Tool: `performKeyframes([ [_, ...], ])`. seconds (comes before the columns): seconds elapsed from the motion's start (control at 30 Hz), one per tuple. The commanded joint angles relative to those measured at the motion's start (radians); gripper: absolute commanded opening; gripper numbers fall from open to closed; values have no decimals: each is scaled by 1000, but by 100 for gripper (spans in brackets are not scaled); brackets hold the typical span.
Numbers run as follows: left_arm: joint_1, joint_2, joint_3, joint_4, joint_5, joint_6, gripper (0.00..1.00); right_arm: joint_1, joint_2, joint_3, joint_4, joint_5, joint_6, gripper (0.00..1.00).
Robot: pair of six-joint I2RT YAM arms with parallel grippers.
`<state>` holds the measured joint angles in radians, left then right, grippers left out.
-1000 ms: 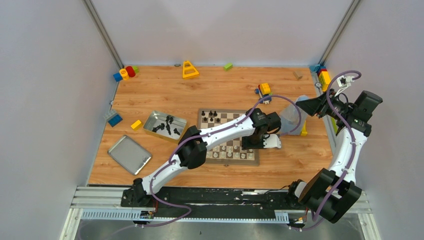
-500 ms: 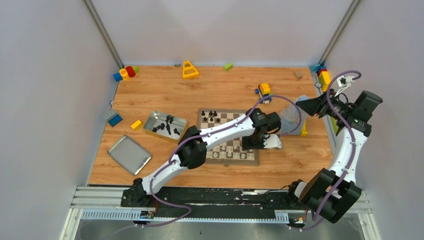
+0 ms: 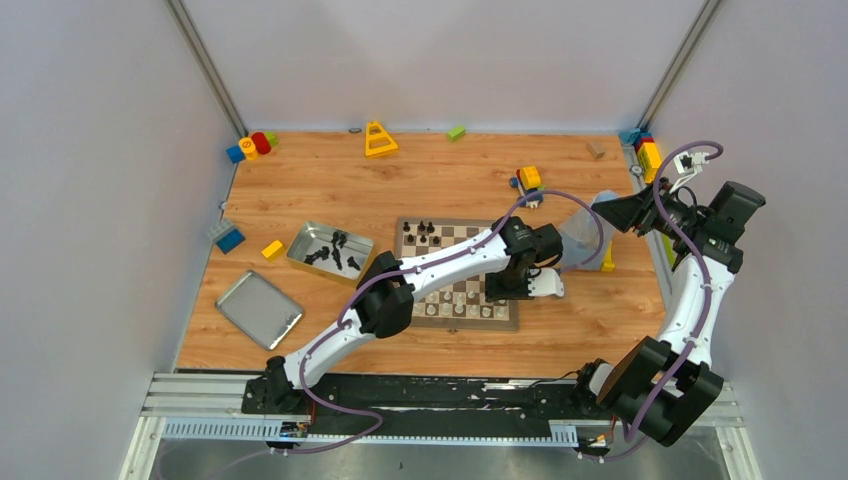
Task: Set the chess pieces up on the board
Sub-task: Place the chess piece on the chessboard.
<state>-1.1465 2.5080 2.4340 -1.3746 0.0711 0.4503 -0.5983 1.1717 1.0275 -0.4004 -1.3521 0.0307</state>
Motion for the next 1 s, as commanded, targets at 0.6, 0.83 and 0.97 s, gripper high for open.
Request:
performKeyframes([
  [0.6, -15, -218, -44, 105, -51, -12, 47, -4, 13, 3, 22, -17, -24, 46],
  [0.83, -1, -408, -246, 235, -68, -11, 54, -3, 23, 27, 23, 44, -17, 46],
  [0.97, 53, -582, -418, 354, -68, -30, 59, 0, 33, 45, 21, 86, -24, 47],
])
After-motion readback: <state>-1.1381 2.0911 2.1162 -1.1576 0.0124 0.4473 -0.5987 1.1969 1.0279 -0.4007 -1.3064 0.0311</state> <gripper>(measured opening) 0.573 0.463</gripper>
